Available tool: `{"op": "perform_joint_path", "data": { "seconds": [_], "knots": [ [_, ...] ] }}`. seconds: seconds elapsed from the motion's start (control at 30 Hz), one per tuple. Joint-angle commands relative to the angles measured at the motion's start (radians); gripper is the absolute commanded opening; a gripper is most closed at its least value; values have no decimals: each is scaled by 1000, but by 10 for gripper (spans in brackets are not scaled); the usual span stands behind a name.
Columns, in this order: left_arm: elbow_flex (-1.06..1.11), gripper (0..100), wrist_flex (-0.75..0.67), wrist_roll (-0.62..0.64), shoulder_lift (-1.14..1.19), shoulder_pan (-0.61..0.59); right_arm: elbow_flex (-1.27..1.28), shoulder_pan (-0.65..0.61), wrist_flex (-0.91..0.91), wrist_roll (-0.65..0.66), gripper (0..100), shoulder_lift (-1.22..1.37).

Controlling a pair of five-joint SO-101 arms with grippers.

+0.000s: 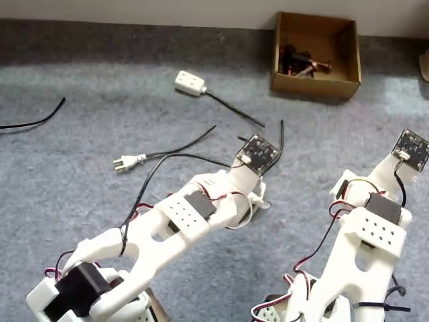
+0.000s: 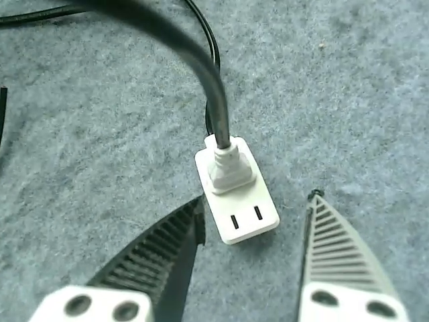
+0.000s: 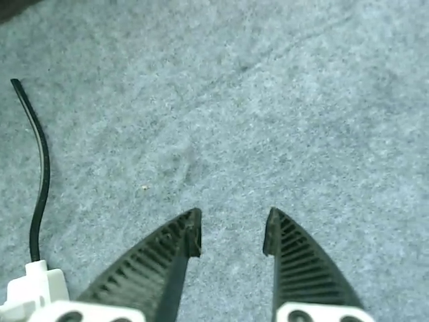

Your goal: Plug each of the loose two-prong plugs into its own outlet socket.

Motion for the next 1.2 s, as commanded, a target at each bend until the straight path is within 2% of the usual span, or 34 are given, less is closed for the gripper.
{"op": "perform_joint_path", "data": {
  "seconds": [0.0, 0.27, 0.33, 0.4, 0.73, 1.0, 1.17],
  "knots": [
    [-8, 232, -31, 6, -1, 18, -7, 12, -27, 12, 153, -27],
    [-117, 229, -41, 12, 180, 35, -5, 12, -25, 43, 153, -25],
    [-143, 228, -41, 55, 211, 31, -5, 12, -25, 43, 153, -27],
    [-170, 232, -40, 104, 231, 27, -5, 12, -25, 43, 153, -25],
    [-194, 228, -66, 153, 302, 27, -5, 12, -25, 44, 153, -22],
    [-243, 227, -64, 153, 364, 27, -5, 12, -25, 46, 153, -22],
    [-246, 191, -64, 149, 367, 25, -5, 12, -25, 46, 153, -22]
  ]
}}
